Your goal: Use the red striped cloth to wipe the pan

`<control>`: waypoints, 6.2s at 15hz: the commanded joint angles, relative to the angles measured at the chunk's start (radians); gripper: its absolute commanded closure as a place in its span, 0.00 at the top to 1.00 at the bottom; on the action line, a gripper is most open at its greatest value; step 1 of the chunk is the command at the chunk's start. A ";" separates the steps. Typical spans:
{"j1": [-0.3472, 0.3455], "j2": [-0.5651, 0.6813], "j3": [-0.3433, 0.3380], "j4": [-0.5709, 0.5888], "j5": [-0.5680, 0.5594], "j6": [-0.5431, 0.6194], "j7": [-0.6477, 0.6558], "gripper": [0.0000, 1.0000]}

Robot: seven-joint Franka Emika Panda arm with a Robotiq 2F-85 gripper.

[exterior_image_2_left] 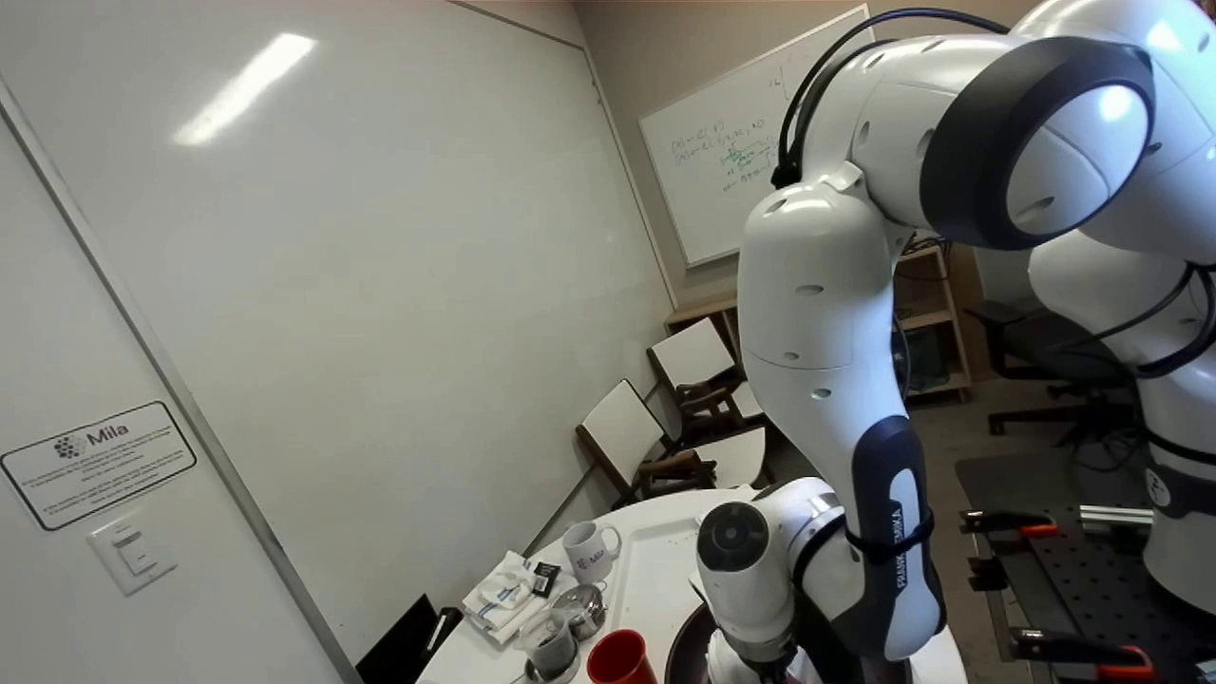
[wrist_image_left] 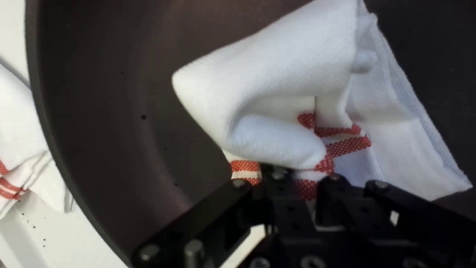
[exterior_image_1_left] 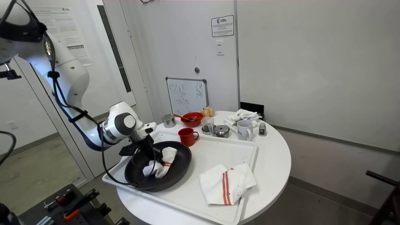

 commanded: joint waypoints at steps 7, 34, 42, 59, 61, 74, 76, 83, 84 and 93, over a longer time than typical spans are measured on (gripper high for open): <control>0.208 -0.075 -0.169 -0.252 0.336 0.220 -0.150 0.04; -0.425 -0.722 -0.211 -0.451 0.298 0.185 -0.502 0.04; -0.510 -0.745 -0.125 -0.365 0.464 -0.260 -0.713 0.04; -0.957 -0.468 0.293 -0.072 0.580 -0.473 -0.777 0.04; -1.000 -0.443 0.323 -0.049 0.569 -0.470 -0.765 0.04; -1.075 -0.258 0.398 0.124 0.539 -0.473 -0.683 0.04; -1.079 -0.231 0.407 0.148 0.537 -0.479 -0.677 0.04; -1.084 -0.171 0.409 0.197 0.525 -0.506 -0.642 0.47; -1.086 -0.167 0.410 0.198 0.527 -0.506 -0.640 0.54; -1.087 -0.254 0.418 0.090 0.538 -0.441 -0.653 1.00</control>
